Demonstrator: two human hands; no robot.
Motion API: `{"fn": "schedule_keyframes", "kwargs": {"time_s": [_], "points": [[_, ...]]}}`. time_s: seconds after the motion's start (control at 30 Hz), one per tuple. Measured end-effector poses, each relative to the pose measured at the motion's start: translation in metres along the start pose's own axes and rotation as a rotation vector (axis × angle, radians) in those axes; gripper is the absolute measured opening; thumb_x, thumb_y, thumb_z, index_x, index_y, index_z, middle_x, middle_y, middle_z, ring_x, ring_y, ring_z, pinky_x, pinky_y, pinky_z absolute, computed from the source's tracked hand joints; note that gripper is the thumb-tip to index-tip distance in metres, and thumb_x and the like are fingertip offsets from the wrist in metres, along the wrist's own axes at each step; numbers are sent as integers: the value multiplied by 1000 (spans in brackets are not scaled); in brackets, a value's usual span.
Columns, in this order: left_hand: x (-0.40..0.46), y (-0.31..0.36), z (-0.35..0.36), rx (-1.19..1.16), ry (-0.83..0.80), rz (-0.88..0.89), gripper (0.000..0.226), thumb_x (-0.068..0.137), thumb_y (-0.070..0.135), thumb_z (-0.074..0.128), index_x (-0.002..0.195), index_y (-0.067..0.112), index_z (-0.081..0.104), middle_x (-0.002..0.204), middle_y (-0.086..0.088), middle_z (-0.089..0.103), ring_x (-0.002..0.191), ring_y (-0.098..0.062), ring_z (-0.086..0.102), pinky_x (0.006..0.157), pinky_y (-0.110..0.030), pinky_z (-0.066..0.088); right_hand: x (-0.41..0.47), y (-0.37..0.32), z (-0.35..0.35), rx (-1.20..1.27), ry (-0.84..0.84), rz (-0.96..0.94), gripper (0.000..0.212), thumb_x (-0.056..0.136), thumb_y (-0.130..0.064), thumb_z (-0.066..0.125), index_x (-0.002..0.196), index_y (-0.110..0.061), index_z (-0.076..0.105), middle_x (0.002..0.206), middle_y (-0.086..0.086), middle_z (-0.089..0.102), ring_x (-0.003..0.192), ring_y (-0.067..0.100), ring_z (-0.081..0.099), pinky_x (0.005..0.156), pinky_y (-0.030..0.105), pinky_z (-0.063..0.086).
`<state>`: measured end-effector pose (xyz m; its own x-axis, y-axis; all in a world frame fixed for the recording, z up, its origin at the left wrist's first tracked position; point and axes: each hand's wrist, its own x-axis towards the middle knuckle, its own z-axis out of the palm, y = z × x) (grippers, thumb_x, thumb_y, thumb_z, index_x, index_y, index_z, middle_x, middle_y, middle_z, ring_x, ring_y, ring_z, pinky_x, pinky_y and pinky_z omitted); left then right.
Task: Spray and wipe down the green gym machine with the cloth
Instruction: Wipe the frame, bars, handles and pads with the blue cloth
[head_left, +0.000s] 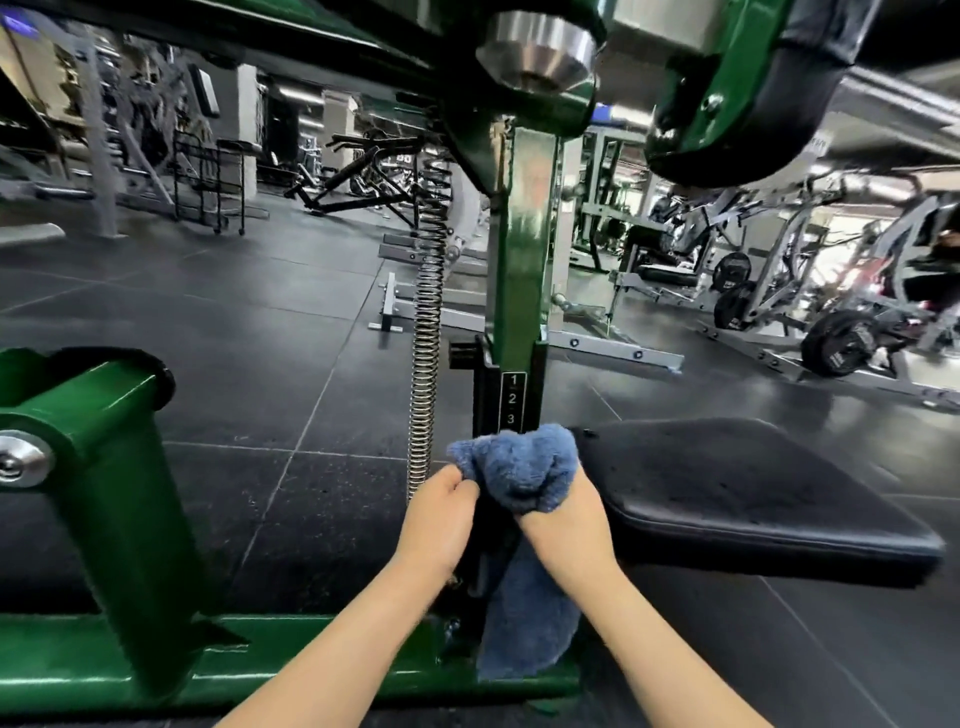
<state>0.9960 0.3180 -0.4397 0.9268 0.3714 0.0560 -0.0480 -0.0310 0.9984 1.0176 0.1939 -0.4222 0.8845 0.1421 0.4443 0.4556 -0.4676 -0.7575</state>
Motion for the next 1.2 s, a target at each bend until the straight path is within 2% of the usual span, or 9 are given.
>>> {"fn": "schedule_keyframes", "kwargs": {"time_s": [0.13,0.23,0.43,0.53,0.6,0.7,0.83,0.97,1.2], "points": [[-1,13,-1,-184,-7,29,20,95,9,47,101,0,64,92,-5,63,88,-16,56,82,-33,43,27,-35,-17,155,158,1,35,77,1,61,103,-23,59,93,-14,63,80,-9,55,60,4,41],[2,26,-2,-333,-47,39,31,97,13,47,120,19,66,110,2,71,105,-15,63,96,-35,47,50,-61,-26,251,165,-85,38,73,7,63,99,-22,57,90,-13,61,76,-11,54,58,1,40],[0,13,-2,-247,-67,16,27,98,15,47,103,30,69,97,16,71,96,-1,63,81,-13,49,42,-29,-23,295,-11,9,40,74,15,66,85,-22,58,85,-15,62,72,-15,58,64,5,45],[-2,-4,-3,-110,-85,-22,24,98,16,46,100,24,69,104,5,70,102,-10,61,90,-25,46,27,-7,-19,169,-133,72,29,72,14,64,76,-13,55,73,-6,59,69,-1,56,60,13,45],[0,-9,-3,-31,-84,-20,21,96,12,46,95,14,67,100,-1,68,94,-12,58,84,-26,43,18,4,-14,111,-164,95,26,69,7,66,81,-13,57,74,-9,61,65,-11,54,61,10,43],[3,-9,-7,46,-92,-44,19,94,11,47,88,1,62,88,-7,61,81,-15,51,74,-30,39,7,5,-10,-21,-118,66,36,64,-19,68,98,-22,57,87,-14,62,76,-11,56,62,8,40],[2,-6,-15,101,-111,-80,18,93,9,47,80,11,59,82,-4,59,73,-12,49,63,-26,37,-15,-1,1,-210,7,-32,43,72,-9,64,98,-38,45,91,-24,49,78,-6,50,59,10,37],[-6,-9,-30,167,-154,-96,20,89,10,56,96,14,74,98,-3,72,89,-15,63,78,-25,48,-33,3,16,-338,41,-63,37,75,-9,61,107,-24,51,97,-12,56,89,8,55,65,17,43],[-8,-12,-59,49,-113,-314,19,95,6,48,99,19,61,94,-7,66,71,-14,56,59,-25,45,-68,1,37,-878,-262,-221,71,56,-8,77,124,-6,56,115,6,60,99,25,64,73,32,55]]}}
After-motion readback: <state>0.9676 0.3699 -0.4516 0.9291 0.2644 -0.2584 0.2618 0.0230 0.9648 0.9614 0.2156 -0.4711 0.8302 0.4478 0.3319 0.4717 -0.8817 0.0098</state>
